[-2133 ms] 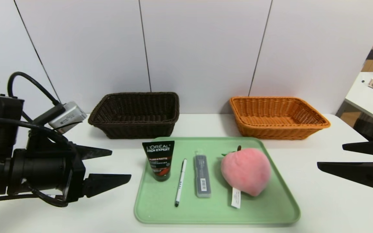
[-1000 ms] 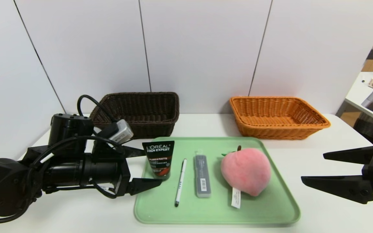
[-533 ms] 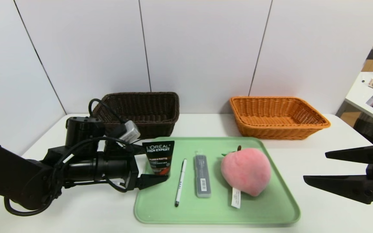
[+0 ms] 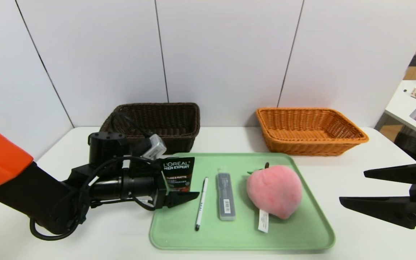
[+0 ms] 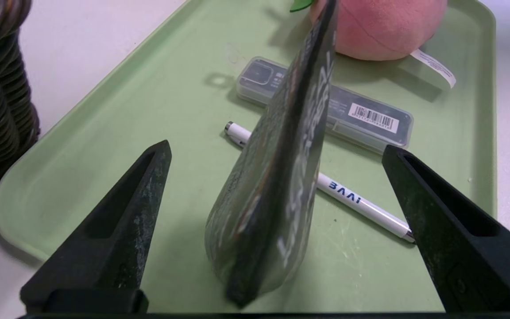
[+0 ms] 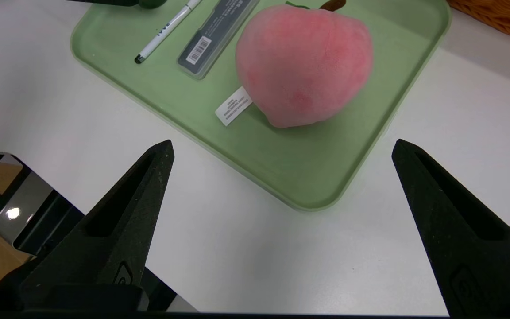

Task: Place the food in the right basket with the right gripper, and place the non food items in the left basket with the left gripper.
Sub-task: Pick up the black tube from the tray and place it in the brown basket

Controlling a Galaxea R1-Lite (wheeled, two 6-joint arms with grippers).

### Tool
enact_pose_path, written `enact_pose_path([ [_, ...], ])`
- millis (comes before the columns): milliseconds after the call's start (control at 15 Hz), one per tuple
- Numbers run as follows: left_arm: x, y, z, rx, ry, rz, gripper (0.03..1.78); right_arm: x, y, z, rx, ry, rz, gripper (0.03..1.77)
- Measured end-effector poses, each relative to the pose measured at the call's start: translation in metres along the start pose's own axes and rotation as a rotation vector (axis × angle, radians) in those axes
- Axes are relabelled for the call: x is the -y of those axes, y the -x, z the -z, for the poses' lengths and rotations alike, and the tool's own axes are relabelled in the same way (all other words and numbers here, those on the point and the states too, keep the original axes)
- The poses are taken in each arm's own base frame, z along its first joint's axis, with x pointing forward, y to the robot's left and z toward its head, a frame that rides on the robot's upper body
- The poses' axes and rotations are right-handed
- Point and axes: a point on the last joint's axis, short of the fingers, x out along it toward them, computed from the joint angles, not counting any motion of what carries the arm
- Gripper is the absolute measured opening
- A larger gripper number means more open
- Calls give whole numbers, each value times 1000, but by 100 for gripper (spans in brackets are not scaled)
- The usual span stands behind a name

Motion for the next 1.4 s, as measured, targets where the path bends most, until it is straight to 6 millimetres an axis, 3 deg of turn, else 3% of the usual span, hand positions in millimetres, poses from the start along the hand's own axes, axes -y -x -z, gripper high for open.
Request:
enact_pose_path([
  [133,0,-1,2,-4,3,3,169,0,0,0,0,-1,2,170],
  [400,-1,-3,1,-3,2,4,108,0,0,0,1,-1,2,170],
  [600,-1,-3,1,0,2,5,77,0,0,1,-2,-2,1,170],
  [667,0,-3,0,1,1,6,45,0,0,1,-2,-2,1,170],
  [733,0,-3,-1,4,1,5,38,0,0,1,-1,-1,1,170],
  [1000,4,5,-14,37,19,-3,38,0,1,1,2,-3,2,170],
  [1400,6,22,-56,125,-16,-52,38,0,2,4,1,-5,4,170],
])
